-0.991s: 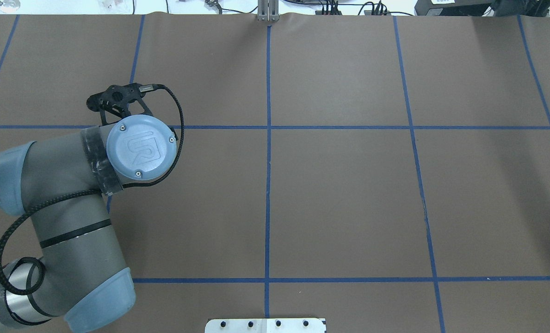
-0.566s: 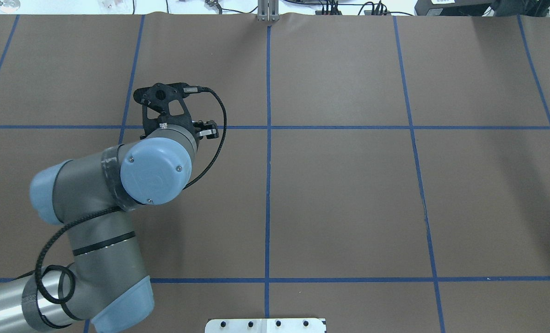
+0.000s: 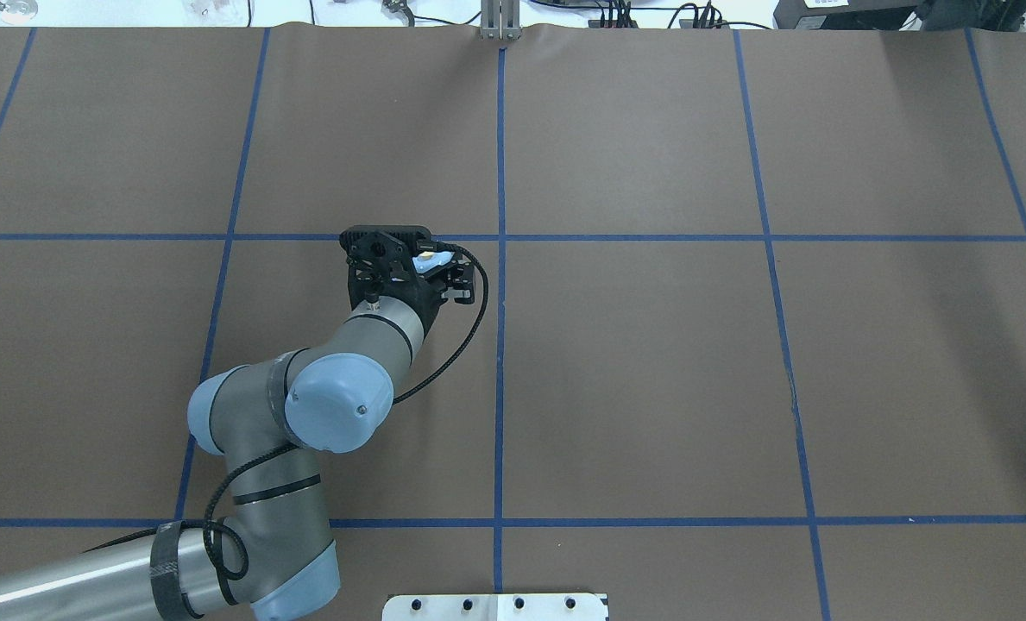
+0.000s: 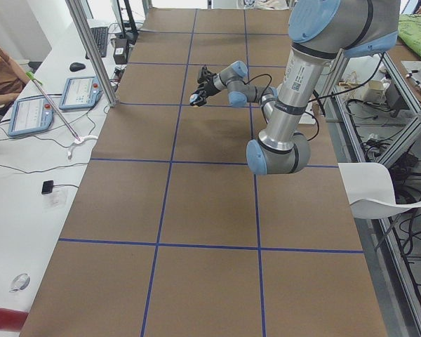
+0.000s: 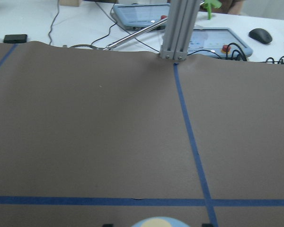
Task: Place and press bell with both arms
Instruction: 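Carry the blue bell with the left gripper toward the table center, then lower the blue bell onto the grid crossing with the left gripper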
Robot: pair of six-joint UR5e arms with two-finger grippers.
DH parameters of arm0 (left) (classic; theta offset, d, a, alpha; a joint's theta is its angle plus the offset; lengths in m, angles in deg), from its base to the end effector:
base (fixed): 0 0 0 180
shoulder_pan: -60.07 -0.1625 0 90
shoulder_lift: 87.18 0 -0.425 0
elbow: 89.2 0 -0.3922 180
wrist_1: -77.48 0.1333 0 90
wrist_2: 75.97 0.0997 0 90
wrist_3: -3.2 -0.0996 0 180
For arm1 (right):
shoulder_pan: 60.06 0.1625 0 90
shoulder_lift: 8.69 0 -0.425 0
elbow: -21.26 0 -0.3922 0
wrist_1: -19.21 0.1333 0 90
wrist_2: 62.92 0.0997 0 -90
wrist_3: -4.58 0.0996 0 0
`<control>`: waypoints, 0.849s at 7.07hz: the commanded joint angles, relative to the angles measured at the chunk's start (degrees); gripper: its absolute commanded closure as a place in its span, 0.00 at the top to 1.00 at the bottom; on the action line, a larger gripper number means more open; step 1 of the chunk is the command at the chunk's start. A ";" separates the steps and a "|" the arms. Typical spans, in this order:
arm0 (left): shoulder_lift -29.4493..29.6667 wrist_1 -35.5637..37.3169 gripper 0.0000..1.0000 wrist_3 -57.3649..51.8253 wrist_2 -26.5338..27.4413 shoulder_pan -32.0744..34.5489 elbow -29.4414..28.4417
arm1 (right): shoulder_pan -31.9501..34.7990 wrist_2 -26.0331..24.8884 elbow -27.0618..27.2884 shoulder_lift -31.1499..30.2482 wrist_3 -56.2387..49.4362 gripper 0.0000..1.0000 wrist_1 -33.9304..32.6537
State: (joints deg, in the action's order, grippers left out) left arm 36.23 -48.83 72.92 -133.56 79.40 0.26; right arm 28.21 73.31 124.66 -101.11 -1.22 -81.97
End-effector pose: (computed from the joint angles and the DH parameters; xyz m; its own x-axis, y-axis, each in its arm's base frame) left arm 0.5775 -0.4004 0.2411 0.5753 0.1083 -0.8107 0.5893 0.6325 0.5027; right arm 0.0473 -0.4682 0.5817 0.6849 -0.1193 0.7188 0.0999 0.9926 0.0695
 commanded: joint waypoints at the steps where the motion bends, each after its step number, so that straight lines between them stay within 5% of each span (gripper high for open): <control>1: 4.45 -6.58 0.00 -0.99 2.48 -2.18 -7.44 | -0.03 0.00 -0.04 0.05 0.00 1.00 -0.07; 4: 13.52 -9.65 0.00 -1.08 3.44 -2.36 -21.31 | -0.03 0.00 -0.65 0.14 0.00 1.00 0.02; 6: 13.62 -9.66 0.00 -1.08 3.80 -2.36 -21.87 | -0.03 0.00 -0.65 0.14 0.00 1.00 0.02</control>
State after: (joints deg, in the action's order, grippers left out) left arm 49.44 -58.28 71.85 -129.94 77.05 -20.70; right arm 28.18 73.31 124.03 -100.98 -1.22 -81.96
